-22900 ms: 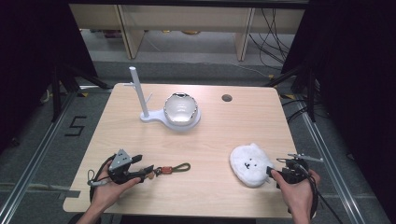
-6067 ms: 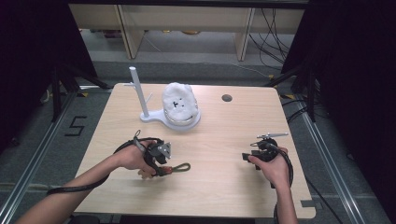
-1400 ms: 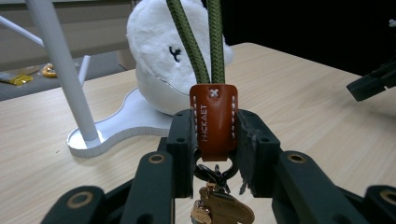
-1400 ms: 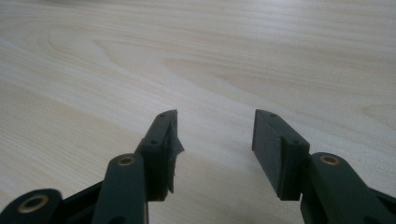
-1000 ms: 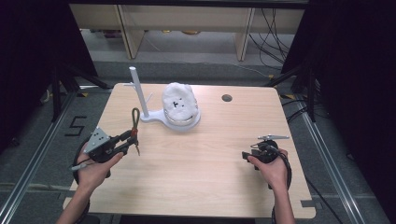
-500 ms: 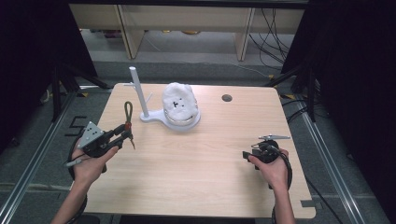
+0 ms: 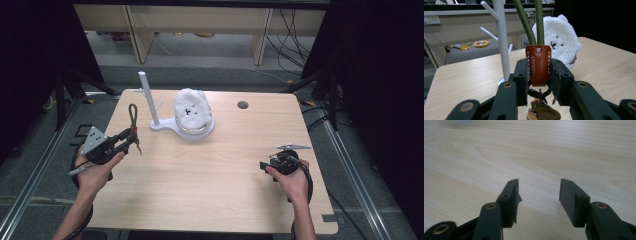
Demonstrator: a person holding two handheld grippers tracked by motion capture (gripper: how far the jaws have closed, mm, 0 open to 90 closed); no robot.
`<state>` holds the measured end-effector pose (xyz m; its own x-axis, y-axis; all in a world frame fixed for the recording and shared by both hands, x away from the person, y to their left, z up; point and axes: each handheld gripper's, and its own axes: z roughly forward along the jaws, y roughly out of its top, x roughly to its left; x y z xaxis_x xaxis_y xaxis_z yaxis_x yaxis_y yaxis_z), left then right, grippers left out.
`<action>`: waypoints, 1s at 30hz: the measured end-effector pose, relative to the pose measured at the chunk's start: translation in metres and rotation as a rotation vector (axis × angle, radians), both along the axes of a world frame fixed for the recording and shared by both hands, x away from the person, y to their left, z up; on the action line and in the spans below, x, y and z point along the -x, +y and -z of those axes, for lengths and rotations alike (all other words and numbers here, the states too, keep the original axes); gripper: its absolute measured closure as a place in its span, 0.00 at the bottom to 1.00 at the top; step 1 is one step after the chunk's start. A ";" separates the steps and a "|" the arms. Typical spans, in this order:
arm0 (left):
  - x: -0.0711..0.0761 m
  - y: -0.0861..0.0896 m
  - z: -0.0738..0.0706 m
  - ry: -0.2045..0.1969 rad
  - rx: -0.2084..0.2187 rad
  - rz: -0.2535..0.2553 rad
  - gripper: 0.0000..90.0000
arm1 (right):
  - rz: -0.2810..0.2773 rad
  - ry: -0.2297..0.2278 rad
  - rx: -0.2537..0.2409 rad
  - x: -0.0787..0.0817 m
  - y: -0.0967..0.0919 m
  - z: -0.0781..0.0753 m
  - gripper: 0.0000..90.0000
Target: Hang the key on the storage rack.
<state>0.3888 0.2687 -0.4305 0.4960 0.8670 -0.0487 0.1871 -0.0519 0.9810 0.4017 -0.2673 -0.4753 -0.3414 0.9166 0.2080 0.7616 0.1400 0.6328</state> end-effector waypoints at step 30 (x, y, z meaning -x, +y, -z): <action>-0.038 0.013 -0.007 0.013 -0.001 -0.054 0.75 | 0.014 -0.002 -0.011 0.000 0.001 -0.001 0.56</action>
<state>0.4268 0.2812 -0.4233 0.4476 0.8926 -0.0538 0.2027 -0.0427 0.9783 0.4017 -0.2667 -0.4744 -0.3289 0.9190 0.2174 0.7621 0.1224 0.6358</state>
